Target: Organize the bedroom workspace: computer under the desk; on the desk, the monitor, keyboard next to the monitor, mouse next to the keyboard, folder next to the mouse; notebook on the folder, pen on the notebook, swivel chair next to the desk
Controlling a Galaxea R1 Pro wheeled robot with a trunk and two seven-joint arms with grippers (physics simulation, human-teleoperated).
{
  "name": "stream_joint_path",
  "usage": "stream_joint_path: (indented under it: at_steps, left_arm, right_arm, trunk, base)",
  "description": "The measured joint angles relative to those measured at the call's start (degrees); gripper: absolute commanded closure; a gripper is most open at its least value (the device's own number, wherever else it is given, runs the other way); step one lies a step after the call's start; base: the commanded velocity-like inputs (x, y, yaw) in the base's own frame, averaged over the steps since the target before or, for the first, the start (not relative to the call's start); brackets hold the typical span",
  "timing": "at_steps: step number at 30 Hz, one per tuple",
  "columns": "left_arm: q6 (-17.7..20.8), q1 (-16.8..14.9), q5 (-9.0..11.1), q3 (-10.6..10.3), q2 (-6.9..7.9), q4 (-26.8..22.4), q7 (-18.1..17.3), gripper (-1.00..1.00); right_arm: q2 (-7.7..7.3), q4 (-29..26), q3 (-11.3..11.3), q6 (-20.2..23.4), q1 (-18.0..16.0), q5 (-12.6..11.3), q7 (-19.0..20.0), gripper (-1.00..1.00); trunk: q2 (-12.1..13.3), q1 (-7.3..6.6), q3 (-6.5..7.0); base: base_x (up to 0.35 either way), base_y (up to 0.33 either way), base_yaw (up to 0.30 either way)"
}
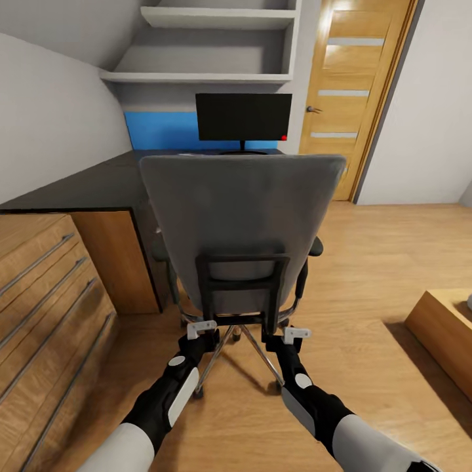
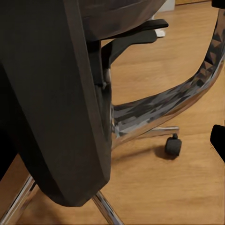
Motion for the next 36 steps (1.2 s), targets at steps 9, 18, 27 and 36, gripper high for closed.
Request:
stream_joint_path:
  at_steps: [9, 18, 27, 36]
  left_arm:
    - [0.01, 0.00, -0.01, 0.01, 0.00, 0.03, 0.01, -1.00]
    - [0.01, 0.00, -0.08, 0.02, 0.01, 0.03, 0.04, -1.00]
    - [0.06, 0.00, 0.02, -0.03, 0.00, 0.06, -0.11, -1.00]
    - [0.07, -0.01, 0.11, -0.03, -0.01, 0.08, -0.11, -1.00]
  right_arm:
    - [-0.05, -0.03, -0.08, 0.09, 0.03, 0.25, 0.14, -1.00]
    - [-0.15, -0.05, 0.00, 0.08, 0.11, 0.47, 0.27, -1.00]
    - [-0.99, 0.00, 0.09, 0.06, 0.20, 0.24, 2.93, -1.00]
    - [-0.96, -0.01, 0.09, 0.04, 0.23, 0.15, 2.67, -1.00]
  trunk:
    - [0.00, 0.00, 0.00]
    - [0.00, 0.00, 0.00]
    - [0.00, 0.00, 0.00]
    - [0.00, 0.00, 0.00]
  base:
    - [0.266, -0.234, 0.000]
    - [0.266, -0.234, 0.002]
    - [0.262, -0.234, 0.134]
    - [0.245, -0.079, 0.034]
